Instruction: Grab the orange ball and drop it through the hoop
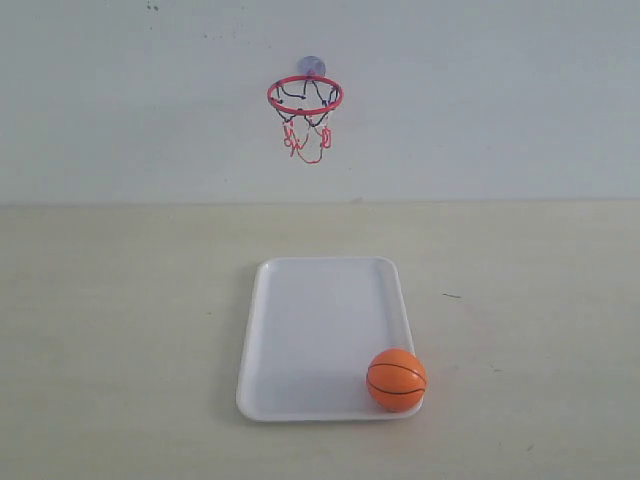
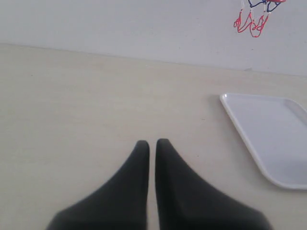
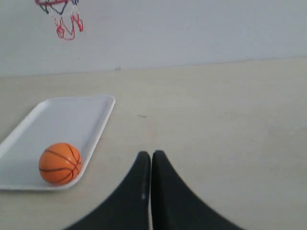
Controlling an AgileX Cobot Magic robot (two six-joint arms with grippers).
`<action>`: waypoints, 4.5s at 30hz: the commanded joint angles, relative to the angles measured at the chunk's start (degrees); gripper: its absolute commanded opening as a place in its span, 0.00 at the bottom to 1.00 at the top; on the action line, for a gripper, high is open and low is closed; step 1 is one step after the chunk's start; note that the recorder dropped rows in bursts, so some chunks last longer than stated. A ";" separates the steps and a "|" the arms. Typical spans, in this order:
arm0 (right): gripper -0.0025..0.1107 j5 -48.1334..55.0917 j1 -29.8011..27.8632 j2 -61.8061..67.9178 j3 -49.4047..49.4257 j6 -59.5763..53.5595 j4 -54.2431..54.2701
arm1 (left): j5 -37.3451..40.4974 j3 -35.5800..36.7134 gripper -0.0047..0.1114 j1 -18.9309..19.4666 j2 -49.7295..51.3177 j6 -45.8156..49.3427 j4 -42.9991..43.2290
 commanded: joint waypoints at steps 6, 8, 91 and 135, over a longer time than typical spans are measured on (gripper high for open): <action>0.02 -30.35 -0.11 -0.25 0.00 -0.44 -0.33 | -0.74 -0.16 0.08 0.03 -0.09 -0.46 -0.11; 0.02 -34.32 -0.11 -0.25 0.00 -1.12 -0.33 | -0.74 -0.16 0.08 0.03 -0.09 -0.46 -0.11; 0.61 41.35 22.72 105.74 -77.45 6.02 -3.06 | -0.74 -0.16 0.08 0.03 -0.09 -0.46 -0.11; 0.02 45.05 22.72 110.49 -93.07 5.86 -6.24 | -0.74 -0.16 0.08 0.03 -0.09 -0.46 -0.11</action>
